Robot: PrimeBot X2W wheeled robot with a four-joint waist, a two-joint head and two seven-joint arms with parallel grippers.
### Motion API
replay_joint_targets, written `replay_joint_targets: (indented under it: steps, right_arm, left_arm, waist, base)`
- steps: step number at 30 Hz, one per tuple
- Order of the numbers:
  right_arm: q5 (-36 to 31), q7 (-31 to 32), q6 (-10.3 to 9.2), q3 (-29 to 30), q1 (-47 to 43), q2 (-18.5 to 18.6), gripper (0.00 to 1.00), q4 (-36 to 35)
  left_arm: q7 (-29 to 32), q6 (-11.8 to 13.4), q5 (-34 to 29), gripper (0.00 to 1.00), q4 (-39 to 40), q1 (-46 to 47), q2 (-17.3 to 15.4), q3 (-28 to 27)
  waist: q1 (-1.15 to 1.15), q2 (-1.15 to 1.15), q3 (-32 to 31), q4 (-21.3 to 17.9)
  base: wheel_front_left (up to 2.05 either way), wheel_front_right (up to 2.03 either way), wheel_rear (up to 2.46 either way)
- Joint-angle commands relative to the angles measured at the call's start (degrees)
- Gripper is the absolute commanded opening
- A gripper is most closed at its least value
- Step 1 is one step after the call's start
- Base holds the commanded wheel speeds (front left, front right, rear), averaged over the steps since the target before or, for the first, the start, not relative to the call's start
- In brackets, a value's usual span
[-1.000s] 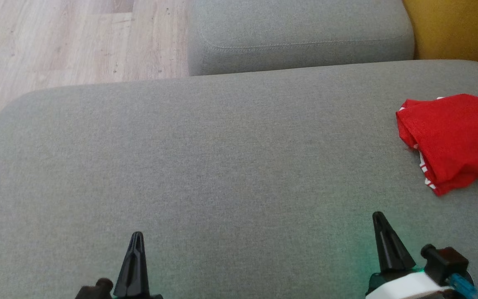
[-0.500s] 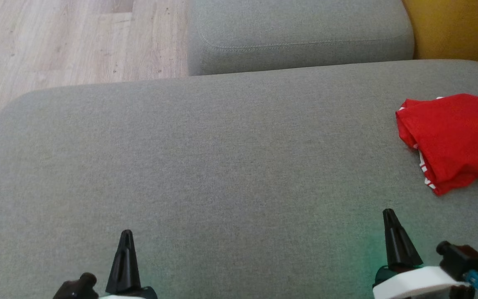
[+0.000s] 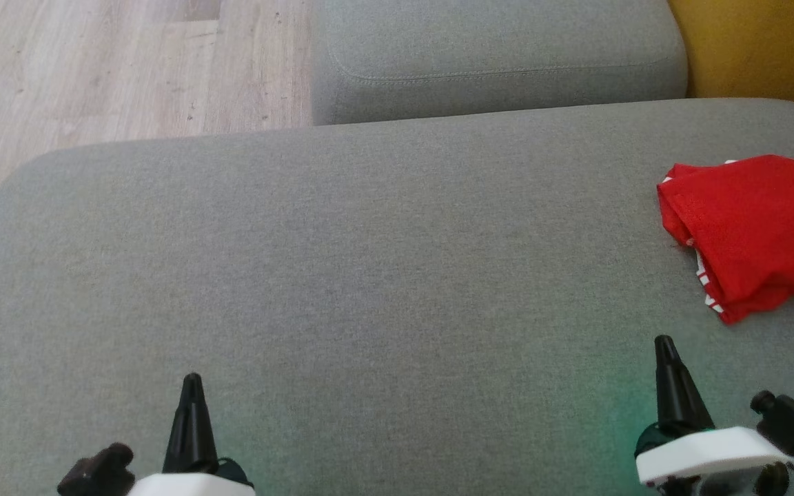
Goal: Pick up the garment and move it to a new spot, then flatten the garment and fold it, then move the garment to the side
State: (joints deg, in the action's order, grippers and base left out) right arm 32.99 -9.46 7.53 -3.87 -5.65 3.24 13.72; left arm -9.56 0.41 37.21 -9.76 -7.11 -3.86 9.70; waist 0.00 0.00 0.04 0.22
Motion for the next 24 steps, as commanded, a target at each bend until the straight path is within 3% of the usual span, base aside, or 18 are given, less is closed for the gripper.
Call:
replay_joint_targets:
  steps: [1,24]
  right_arm:
    - [2.15,0.59,-0.01,0.06,3.16,1.01,0.0,-1.66]
    - [18.05,3.92,-0.02,1.88,5.38,1.31,0.0,-1.2]
  left_arm:
    - [0.4,-0.6,1.82,0.0,1.44,2.75,-0.66,-1.35]
    - [3.78,-2.54,16.72,0.0,0.02,5.45,-0.91,-4.34]
  waist:
    - [0.0,0.0,0.0,0.0]
    - [0.0,0.0,0.04,-0.06]
  base:
    - [0.0,0.0,0.0]
    - [0.0,0.0,0.0]
